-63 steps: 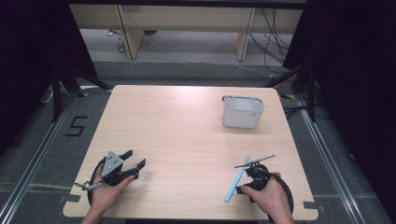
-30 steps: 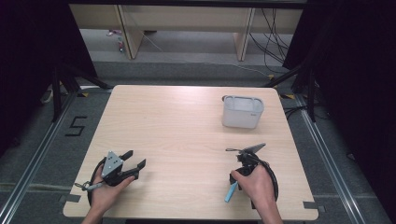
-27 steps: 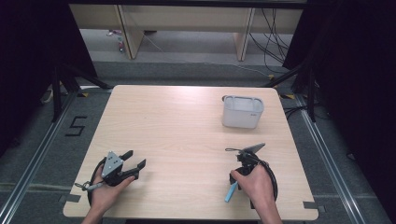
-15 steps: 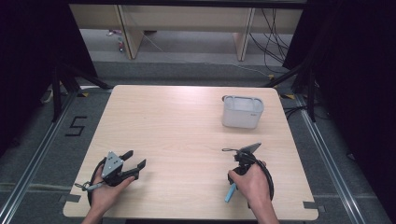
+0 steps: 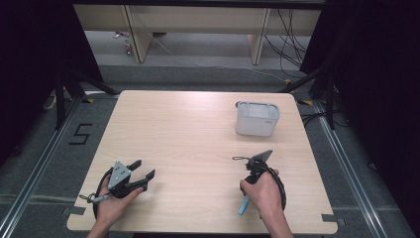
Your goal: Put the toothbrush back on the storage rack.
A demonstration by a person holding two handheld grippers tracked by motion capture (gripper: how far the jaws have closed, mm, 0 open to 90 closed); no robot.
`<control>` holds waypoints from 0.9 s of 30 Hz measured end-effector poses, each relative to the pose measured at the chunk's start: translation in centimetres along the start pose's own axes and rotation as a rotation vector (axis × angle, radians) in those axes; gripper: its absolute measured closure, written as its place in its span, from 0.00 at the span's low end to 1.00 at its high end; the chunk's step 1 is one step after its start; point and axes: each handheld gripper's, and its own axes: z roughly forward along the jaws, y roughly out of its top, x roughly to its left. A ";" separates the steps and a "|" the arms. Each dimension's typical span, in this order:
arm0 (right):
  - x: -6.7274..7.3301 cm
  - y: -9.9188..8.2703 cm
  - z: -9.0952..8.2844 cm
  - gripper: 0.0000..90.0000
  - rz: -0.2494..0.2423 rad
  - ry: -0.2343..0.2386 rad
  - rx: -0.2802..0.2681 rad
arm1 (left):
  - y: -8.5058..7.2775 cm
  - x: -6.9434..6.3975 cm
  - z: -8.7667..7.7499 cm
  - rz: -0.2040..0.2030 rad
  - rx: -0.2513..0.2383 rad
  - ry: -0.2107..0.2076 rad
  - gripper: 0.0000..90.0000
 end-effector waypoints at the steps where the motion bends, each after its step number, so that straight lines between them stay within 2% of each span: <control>1: 0.0 0.0 0.0 0.60 -0.008 -0.002 0.006 | 0.0 0.0 0.0 0.001 0.001 -0.001 0.38; 2: 0.3 0.2 0.0 0.61 0.033 -0.003 0.006 | 0.0 0.0 0.0 0.001 0.000 -0.001 0.38; 3: 0.4 0.2 0.1 0.61 0.038 0.004 0.015 | 0.0 0.0 0.0 0.002 0.000 -0.001 0.38; 5: 0.1 0.3 0.1 0.61 0.007 -0.007 0.027 | 0.0 0.0 0.0 0.001 0.001 -0.002 0.38; 8: 0.3 0.5 0.2 0.63 0.048 -0.015 0.028 | 0.0 0.0 0.1 -0.001 -0.005 -0.005 0.38; 11: 0.1 0.5 0.3 0.64 0.029 -0.028 0.042 | 0.0 0.0 0.1 0.001 -0.007 -0.005 0.38; 13: -0.2 0.4 0.5 0.66 -0.005 -0.027 0.035 | 0.0 0.0 0.0 0.001 0.001 -0.004 0.38; 15: 0.5 0.5 0.6 0.69 0.096 -0.038 0.067 | 0.0 0.0 0.0 -0.001 0.001 -0.002 0.38; 16: 0.1 0.5 0.6 0.70 0.043 -0.047 0.058 | 0.0 0.0 0.0 0.000 0.002 -0.003 0.38; 19: -0.1 0.5 0.5 0.74 0.018 -0.033 0.071 | 0.0 0.0 0.0 0.002 0.001 -0.003 0.38; 20: -0.3 0.4 0.5 0.76 -0.005 -0.037 0.073 | 0.0 0.0 0.0 0.001 0.001 -0.003 0.38; 22: -0.2 0.6 0.4 0.79 0.020 -0.036 0.081 | 0.0 0.0 0.0 -0.001 0.000 -0.003 0.38; 23: -0.5 0.5 0.7 0.82 -0.003 -0.054 0.061 | 0.0 0.0 0.0 -0.002 0.000 -0.003 0.38; 25: -0.9 0.4 0.8 0.85 -0.016 -0.012 0.038 | 0.0 0.0 0.0 0.001 -0.001 -0.006 0.38; 26: -0.7 0.5 0.5 0.87 0.013 -0.038 0.062 | 0.0 0.0 0.1 0.001 -0.005 -0.007 0.38; 27: -0.7 0.5 0.5 0.87 0.013 -0.038 0.062 | 0.0 -0.1 0.1 0.002 -0.005 -0.006 0.38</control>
